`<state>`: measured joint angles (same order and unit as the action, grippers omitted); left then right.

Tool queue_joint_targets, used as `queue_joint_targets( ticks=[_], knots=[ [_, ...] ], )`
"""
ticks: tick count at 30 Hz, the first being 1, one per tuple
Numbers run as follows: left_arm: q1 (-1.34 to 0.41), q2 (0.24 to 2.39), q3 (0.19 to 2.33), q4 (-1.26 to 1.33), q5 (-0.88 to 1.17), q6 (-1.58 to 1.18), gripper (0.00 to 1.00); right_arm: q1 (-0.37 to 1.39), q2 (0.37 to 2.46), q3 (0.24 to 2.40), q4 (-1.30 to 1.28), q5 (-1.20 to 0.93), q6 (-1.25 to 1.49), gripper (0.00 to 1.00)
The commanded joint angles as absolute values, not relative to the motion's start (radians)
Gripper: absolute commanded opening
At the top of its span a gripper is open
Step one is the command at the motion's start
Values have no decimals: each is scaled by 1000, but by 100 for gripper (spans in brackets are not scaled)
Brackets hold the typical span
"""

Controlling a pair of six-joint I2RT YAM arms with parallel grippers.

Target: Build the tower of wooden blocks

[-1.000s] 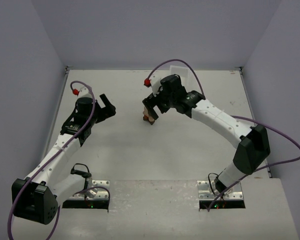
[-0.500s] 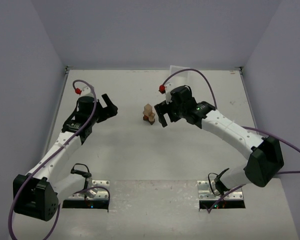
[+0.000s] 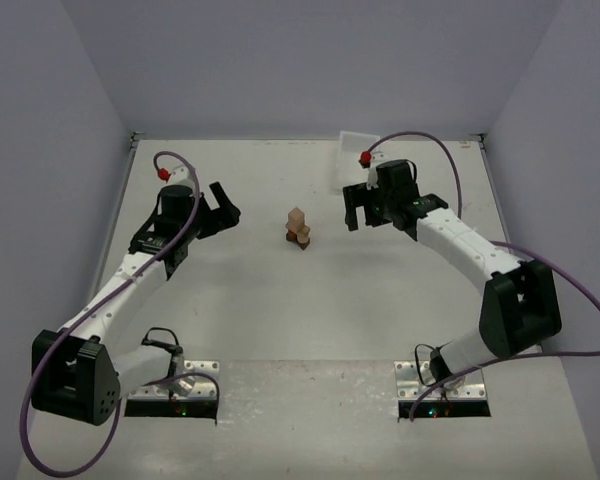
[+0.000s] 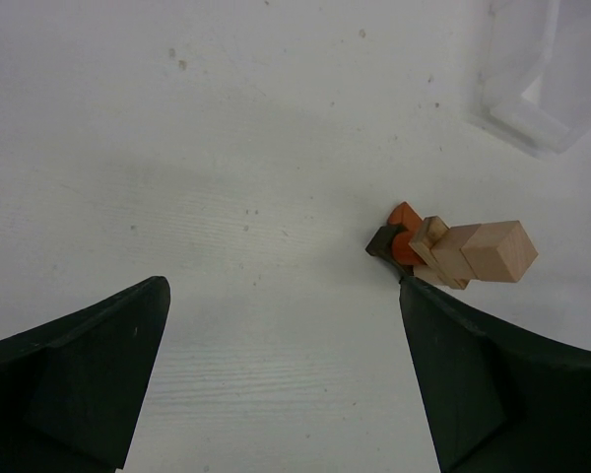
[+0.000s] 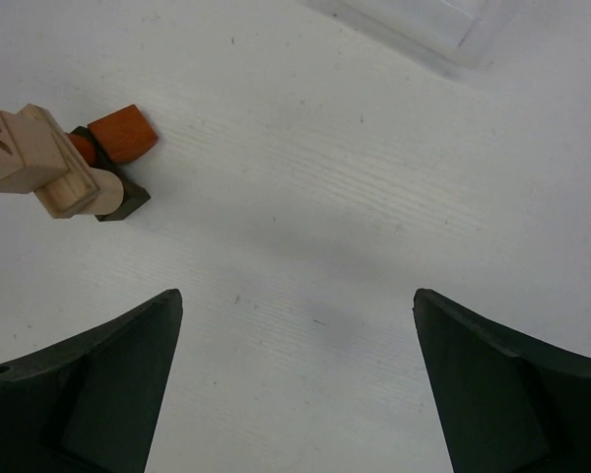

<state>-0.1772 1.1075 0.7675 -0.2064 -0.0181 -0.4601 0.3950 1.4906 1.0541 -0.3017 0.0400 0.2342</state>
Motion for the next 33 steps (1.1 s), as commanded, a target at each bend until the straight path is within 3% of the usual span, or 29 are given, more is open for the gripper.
queue_joint_targets(
  ticks=[1,5,10,19,33],
  knots=[
    [-181,1190,850,-142,124,-471,100,349,1577,1189,-288,-88,194,99],
    [-208,1307,999,-164,198,-507,100,319,1623,1269,-318,-186,167,99],
    [-295,1481,1181,-294,81,-483,100,324,1627,1245,-233,-405,110,99],
    [-351,1637,1247,-283,59,-511,100,330,1521,1130,-201,-293,95,99],
    [-350,1599,1268,-542,-55,-557,100,328,1482,1013,-141,-248,117,99]
  ],
)
